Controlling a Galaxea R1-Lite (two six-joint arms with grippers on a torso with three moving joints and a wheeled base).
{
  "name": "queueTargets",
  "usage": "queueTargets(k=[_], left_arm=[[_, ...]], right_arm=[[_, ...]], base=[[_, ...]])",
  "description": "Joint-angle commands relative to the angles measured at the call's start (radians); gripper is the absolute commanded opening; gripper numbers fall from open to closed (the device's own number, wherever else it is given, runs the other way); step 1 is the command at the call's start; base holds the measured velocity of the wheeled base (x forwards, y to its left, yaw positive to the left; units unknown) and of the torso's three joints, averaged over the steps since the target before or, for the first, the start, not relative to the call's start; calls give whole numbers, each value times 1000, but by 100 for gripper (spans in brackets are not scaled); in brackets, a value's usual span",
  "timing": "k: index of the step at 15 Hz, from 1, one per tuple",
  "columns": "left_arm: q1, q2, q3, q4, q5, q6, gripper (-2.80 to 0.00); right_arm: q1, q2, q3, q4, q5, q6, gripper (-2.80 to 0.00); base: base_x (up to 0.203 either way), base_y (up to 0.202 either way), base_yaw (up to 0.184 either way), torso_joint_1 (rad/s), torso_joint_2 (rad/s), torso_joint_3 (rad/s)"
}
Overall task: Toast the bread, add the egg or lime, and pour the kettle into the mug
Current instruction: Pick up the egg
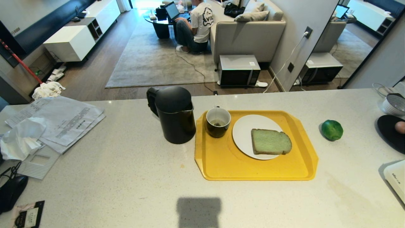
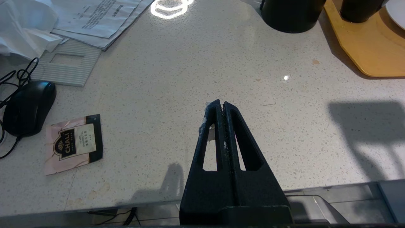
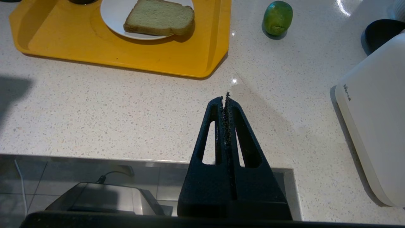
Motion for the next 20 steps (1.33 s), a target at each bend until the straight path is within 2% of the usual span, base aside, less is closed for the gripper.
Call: queueTargets(k=[1,20], left_arm=[[0,-1,0,0,0,0,-280],[0,-1,0,0,0,5,-280]], right_arm=[[1,0,2,0,1,-1,-280],[1,2,0,0,7,4,-280]], base=[[0,0,0,0,0,0],[0,0,0,0,0,0]])
